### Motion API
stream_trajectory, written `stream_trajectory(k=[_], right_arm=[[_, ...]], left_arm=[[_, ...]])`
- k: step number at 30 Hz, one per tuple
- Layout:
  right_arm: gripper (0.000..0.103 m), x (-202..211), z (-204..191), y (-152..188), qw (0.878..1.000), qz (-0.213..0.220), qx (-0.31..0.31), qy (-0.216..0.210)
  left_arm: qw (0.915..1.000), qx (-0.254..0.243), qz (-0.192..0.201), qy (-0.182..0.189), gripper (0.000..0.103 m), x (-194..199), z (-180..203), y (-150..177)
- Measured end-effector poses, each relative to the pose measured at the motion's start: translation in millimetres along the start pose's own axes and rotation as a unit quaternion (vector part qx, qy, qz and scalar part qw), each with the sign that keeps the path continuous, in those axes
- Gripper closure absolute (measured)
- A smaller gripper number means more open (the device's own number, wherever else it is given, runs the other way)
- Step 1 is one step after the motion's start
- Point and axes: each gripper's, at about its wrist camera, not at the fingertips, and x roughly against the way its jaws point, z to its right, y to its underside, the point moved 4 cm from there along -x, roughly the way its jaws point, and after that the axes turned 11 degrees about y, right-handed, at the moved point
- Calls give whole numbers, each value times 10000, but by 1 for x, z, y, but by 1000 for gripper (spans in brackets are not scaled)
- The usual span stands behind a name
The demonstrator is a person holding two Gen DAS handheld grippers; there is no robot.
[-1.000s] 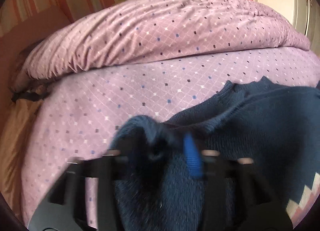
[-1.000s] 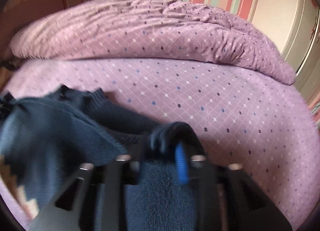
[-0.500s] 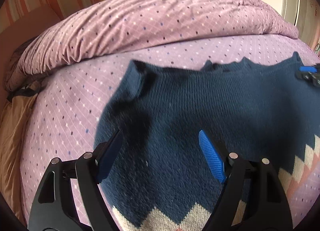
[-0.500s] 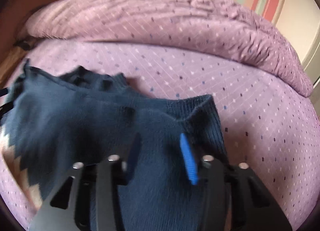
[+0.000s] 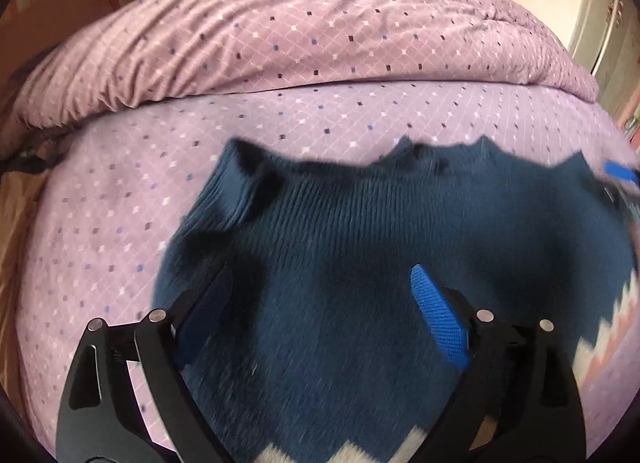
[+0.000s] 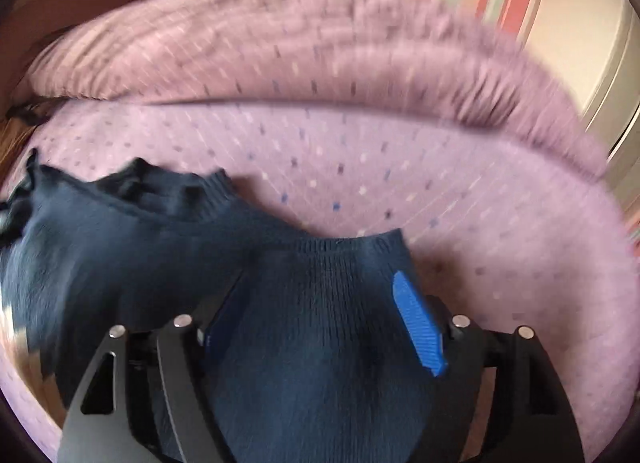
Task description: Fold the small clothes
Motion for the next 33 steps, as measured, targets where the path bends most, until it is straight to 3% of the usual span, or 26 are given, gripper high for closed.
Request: stream_trajectory(k=[4,9,18,23,26,28,33], right_arm=[[28,33,-12,34,9997,140,203,56],[28,32,-12,62,9998,-166,84,-54],[28,14,-3,62,9993,-310,-211,-78],[28,8,-1,59,9983,-418,-367,-153],[27,12,0,58,9986,-369,-362,-139],[21,16,3,57,9988,-301,-369,-94],[20,21,11,58,9989,-217,-412,-50]], left_arm=[[9996,228,-8,150,13,-19,-3,-23],[9984,453,-303,139,13,-50,-12,-30],[9939,532,-963,125,11,-91,-25,-27],[9929,495,-1069,146,4,-102,-24,-29],[9944,428,-960,46,4,-98,-20,-29],[9966,352,-746,24,4,-83,-12,-30],[9993,231,-287,92,4,-36,19,-11]])
